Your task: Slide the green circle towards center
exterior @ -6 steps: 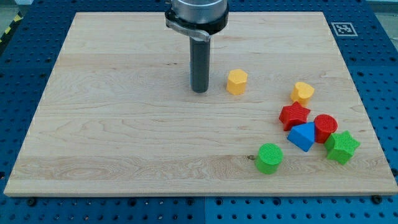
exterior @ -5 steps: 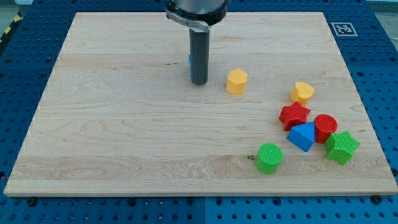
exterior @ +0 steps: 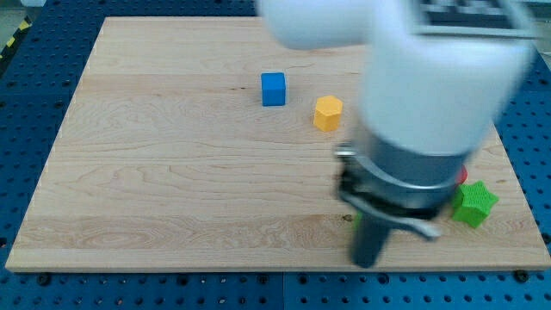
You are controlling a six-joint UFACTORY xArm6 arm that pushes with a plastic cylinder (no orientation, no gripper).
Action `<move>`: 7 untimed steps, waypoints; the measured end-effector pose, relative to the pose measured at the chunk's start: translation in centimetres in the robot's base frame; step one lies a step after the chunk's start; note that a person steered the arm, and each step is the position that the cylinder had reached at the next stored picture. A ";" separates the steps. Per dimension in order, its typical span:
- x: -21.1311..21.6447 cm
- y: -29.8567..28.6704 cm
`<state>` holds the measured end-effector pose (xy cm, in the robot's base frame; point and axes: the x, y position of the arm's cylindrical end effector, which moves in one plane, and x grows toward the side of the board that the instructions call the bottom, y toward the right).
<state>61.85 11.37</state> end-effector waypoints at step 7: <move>-2.9 -2.1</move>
<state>58.95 9.25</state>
